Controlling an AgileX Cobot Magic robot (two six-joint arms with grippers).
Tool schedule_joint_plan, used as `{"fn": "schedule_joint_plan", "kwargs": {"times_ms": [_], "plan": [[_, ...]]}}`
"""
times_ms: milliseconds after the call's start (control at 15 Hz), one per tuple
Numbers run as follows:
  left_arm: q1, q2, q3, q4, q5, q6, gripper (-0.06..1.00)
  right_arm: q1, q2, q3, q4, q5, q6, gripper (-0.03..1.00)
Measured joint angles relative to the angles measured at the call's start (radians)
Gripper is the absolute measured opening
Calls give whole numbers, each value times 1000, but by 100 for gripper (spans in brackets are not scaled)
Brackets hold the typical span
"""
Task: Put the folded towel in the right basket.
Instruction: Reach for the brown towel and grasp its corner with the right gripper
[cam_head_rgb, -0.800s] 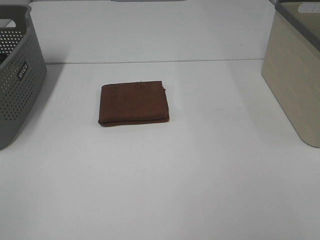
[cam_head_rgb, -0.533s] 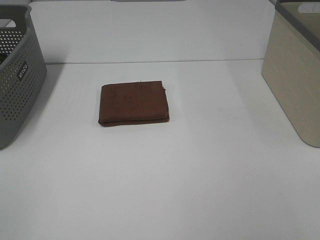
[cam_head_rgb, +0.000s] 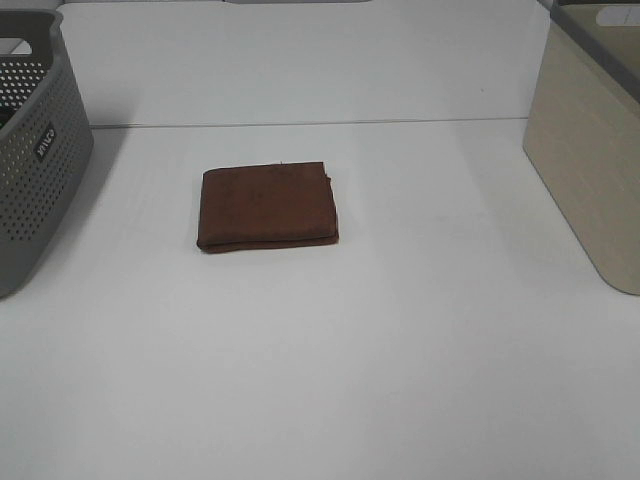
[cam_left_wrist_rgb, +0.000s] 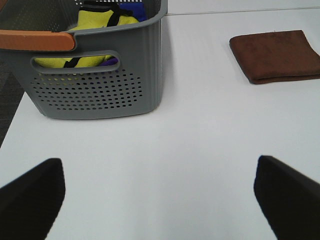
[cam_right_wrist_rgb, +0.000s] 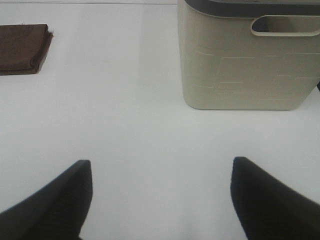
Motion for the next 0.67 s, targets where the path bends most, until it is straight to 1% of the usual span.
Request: {"fn": "schedule_joint_plan", "kwargs": {"times_ms": [667], "plan": [[0, 0, 0, 0, 0, 0, 98, 0, 0, 0, 0, 0, 0, 73]]}}
